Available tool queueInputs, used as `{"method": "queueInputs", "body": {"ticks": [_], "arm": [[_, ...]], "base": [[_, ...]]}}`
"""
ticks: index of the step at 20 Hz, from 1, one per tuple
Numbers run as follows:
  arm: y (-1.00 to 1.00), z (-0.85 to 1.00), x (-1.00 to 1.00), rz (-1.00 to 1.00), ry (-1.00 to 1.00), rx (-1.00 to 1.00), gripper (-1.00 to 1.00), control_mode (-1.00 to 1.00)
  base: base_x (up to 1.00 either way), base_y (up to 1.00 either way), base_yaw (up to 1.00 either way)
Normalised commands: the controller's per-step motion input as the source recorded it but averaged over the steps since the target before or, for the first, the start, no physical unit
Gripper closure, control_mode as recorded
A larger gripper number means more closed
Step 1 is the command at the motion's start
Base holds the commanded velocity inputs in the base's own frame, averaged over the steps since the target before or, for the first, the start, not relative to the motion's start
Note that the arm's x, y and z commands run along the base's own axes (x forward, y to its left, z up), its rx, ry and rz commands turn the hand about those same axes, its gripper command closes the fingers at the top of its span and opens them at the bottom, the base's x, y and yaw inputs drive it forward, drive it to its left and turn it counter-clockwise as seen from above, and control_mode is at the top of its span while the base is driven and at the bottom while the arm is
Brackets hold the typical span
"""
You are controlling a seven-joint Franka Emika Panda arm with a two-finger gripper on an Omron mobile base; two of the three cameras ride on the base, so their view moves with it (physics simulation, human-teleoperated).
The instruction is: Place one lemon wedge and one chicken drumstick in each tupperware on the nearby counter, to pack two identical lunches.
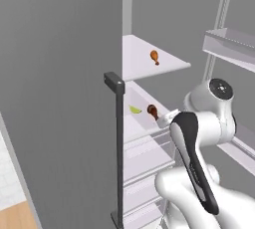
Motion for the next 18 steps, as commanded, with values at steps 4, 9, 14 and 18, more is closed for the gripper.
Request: {"method": "queueInputs", "body": {"ticks": [4,9,14,18], "arm": [[-0.29,-0.19,0.96,-0.12,0.0,-0.01,-1.0,-1.0],[-0.16,-0.32,1.0,-0.06,0.01,0.0,-1.0,-1.0],[-0.09,-0.43,1.0,-0.01,0.07,0.0,-1.0,-1.0],[0.0,-0.38,1.0,-0.07,0.13,0.0,-1.0,-1.0]], "base": [[0.0,0.0,0.0],[0.0,0.0,0.0],[0.0,0.0,0.0],[0.0,0.0,0.0]]}}
